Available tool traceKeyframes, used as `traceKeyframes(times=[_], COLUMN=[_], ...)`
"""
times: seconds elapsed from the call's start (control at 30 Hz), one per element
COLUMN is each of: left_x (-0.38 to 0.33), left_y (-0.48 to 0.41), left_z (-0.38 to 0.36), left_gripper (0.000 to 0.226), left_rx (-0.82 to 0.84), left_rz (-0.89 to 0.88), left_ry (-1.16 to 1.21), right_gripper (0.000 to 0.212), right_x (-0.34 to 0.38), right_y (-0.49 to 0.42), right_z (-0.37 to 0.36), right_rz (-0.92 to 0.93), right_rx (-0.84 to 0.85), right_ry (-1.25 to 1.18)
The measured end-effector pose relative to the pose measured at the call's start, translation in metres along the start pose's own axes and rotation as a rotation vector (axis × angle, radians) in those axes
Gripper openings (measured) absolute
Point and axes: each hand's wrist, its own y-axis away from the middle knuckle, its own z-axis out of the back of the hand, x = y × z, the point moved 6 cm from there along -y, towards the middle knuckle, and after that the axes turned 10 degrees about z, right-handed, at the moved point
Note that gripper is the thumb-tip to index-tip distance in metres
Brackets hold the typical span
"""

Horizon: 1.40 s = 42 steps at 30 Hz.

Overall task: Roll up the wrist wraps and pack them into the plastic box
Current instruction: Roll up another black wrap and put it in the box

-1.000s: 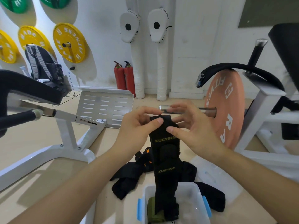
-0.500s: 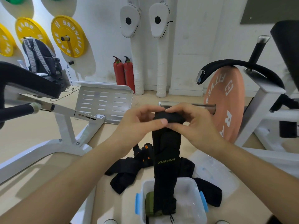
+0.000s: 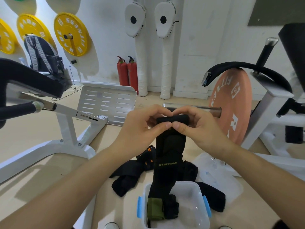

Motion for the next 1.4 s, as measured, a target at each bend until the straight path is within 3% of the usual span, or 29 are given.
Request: traceKeyframes(times=[0.1, 0.17, 0.23, 0.3, 0.37, 0.53, 0.7, 0.9, 1.0, 1.17, 1.33, 1.4], left_x=[0.004, 0.009, 0.012, 0.014, 0.014, 0.011, 0.003, 0.002, -0.001, 0.005, 0.018, 0.017], left_y=[-0.001, -0.003, -0.003, -0.002, -0.001, 0.002, 0.005, 0.005, 0.007, 0.002, 0.002, 0.003], left_z=[0.004, 0.006, 0.007, 0.008, 0.008, 0.002, -0.007, -0.007, -0.006, 0.014, -0.006, -0.009], left_gripper=[0.031, 0.026, 0.023, 0.022, 0.019, 0.016, 0.023, 0.035, 0.03, 0.029, 0.034, 0.026], left_rx=[-0.065, -0.111, -0.16, -0.215, -0.255, -0.22, -0.065, 0.061, 0.11, -0.137, 0.134, 0.124], left_rz=[0.034, 0.079, 0.121, 0.161, 0.201, 0.271, 0.222, 0.219, 0.184, 0.136, 0.293, 0.299], left_ry=[0.035, 0.062, 0.075, 0.099, 0.161, 0.31, 0.321, 0.315, 0.291, 0.152, 0.198, 0.239], right_gripper=[0.035, 0.037, 0.034, 0.031, 0.044, 0.055, 0.046, 0.05, 0.035, 0.029, 0.032, 0.031], right_x=[0.003, 0.015, 0.026, 0.025, 0.016, 0.006, 0.011, 0.013, 0.015, 0.01, 0.007, 0.003], right_y=[0.0, 0.002, 0.006, 0.009, 0.01, 0.013, 0.013, 0.006, 0.003, 0.0, 0.001, 0.0], right_z=[0.005, 0.01, 0.005, -0.005, -0.014, -0.017, -0.013, 0.001, 0.005, 0.012, 0.01, 0.01], right_rz=[0.06, 0.206, 0.313, 0.247, 0.092, -0.074, -0.095, -0.049, 0.012, -0.078, -0.111, -0.113], right_rx=[-0.053, -0.152, -0.211, -0.191, -0.164, -0.195, -0.271, -0.193, -0.151, -0.139, -0.094, -0.117], right_ry=[0.138, 0.397, 0.506, 0.422, 0.299, 0.058, -0.123, -0.021, 0.008, -0.108, -0.201, -0.212])
